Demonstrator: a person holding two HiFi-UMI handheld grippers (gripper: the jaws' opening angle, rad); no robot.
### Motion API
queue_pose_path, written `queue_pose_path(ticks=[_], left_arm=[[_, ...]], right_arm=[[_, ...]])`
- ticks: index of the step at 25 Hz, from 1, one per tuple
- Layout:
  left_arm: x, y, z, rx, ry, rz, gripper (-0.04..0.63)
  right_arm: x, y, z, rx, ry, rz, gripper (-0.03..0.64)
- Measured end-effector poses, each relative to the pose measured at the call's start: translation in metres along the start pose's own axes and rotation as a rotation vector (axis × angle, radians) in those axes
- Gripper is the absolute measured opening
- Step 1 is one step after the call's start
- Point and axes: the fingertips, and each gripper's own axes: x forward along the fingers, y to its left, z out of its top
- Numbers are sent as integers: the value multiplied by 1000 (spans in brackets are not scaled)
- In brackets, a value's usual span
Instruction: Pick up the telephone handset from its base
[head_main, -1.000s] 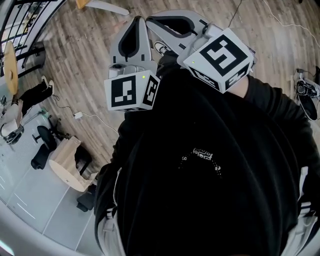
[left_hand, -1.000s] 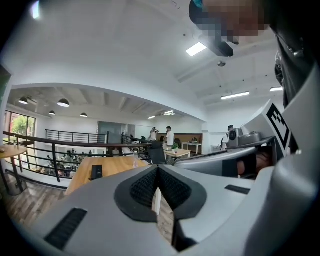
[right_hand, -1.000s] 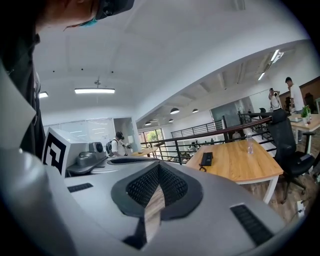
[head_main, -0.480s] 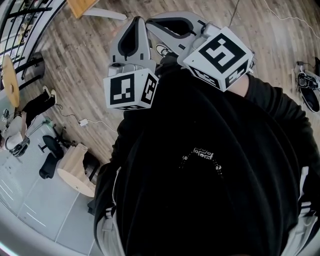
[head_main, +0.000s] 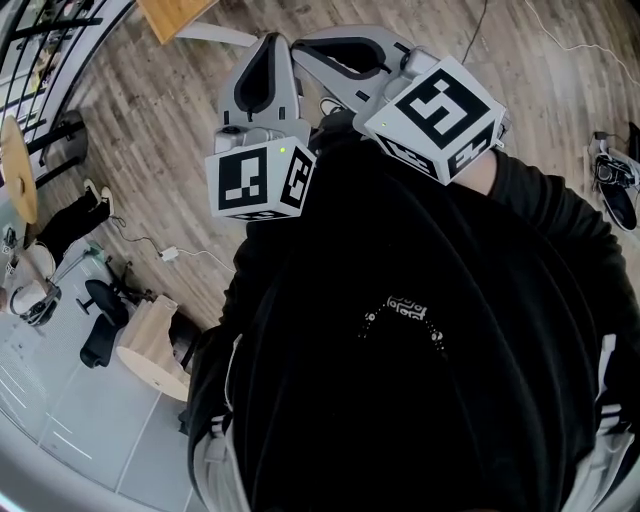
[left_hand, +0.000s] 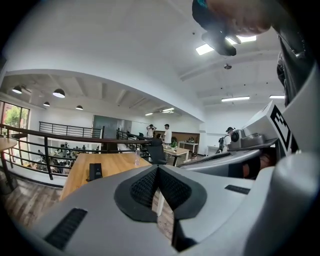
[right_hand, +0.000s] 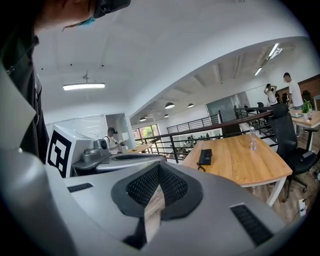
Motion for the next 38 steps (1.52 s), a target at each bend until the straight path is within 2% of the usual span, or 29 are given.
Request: queue_pose_path(ticks=[12,19,29,34,38], left_arm=[[27,96,27,4,-15,-69,-3],[28,131,27,-13,-28,-113,-3],[8,183,28,-54,-70,-86,-3],[1,195,18,-99,-66,-53,-3],[-8,210,14,-102,-68,-5,-3]], right_arm=[[96,-14,41,-16,-14,-85,17],[133,-8,46,-30,-3,-114,17],[180,16,49,-85,9,-81,17],[192,24,41,-88,47,-42,17],[206,30,36,-91,60,7,17]])
